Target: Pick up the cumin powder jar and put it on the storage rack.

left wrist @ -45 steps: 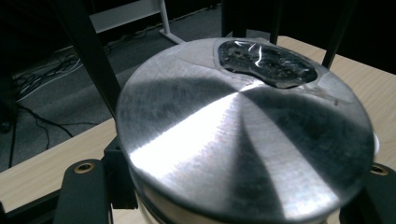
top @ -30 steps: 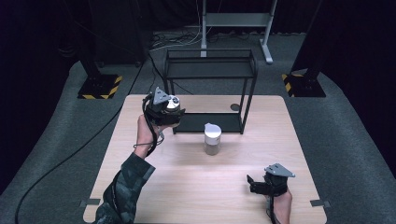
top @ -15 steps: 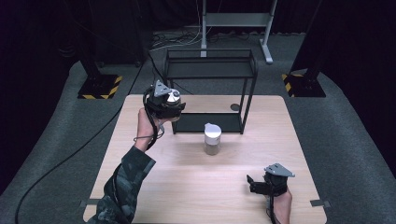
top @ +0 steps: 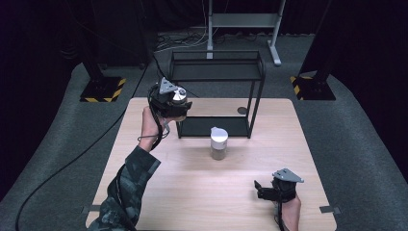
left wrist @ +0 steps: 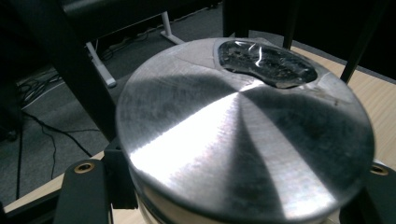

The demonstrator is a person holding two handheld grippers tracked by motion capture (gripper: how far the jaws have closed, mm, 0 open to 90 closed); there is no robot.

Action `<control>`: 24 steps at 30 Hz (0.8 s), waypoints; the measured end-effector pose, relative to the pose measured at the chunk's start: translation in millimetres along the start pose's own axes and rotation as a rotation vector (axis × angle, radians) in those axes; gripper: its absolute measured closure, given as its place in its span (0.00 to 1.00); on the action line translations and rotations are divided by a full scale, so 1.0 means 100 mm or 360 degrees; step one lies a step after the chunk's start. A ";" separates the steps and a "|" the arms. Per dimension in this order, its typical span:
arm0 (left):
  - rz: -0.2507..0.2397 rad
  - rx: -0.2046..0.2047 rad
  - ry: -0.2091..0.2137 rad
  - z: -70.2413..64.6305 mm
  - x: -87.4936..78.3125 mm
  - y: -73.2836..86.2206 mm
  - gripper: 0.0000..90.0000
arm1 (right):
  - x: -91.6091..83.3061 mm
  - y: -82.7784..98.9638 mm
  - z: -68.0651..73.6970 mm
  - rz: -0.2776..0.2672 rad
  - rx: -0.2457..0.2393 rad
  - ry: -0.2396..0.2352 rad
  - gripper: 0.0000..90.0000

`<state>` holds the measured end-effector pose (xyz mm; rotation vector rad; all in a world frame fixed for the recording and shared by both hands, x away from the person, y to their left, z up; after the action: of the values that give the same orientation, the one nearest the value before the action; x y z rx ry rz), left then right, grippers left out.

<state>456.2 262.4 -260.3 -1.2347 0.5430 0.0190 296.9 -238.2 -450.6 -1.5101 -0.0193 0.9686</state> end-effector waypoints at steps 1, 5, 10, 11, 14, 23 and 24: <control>-0.0002 0.0003 0.0002 0.00 0.00 -0.02 0.34 | 0.00 0.00 0.00 0.0000 -0.0002 0.0000 0.00; -0.0006 0.0013 0.0000 0.01 0.00 -0.05 0.34 | 0.00 0.00 0.00 0.0000 0.0000 0.0000 0.00; -0.0029 0.0008 0.0005 0.03 -0.03 -0.09 0.34 | 0.00 0.00 0.00 0.0000 0.0001 -0.0001 0.00; -0.0033 0.0008 0.0006 0.03 -0.03 -0.10 0.34 | 0.00 0.00 0.00 0.0001 0.0002 -0.0002 0.00; -0.0038 0.0009 0.0007 0.03 -0.04 -0.11 0.34 | 0.00 0.00 0.00 -0.0001 0.0002 -0.0002 0.00; -0.0060 0.0010 0.0030 0.05 -0.08 -0.17 0.34 | 0.00 0.00 -0.01 0.0003 0.0001 -0.0003 0.00; -0.0063 0.0007 0.0032 0.06 -0.09 -0.17 0.34 | 0.00 0.00 -0.01 0.0004 0.0002 -0.0004 0.00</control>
<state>456.2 263.9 -240.2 -1.2422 0.5359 -0.0277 297.6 -238.5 -450.3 -1.5080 -0.0184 0.9720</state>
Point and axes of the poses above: each handheld gripper's, and its own axes: x roughly forward along the jaws, y roughly out of its underside, z roughly to its left, the point moved 1 cm from there along x, roughly forward along the jaws, and after that the axes turned 14 degrees about -y, right-handed, at the moved point
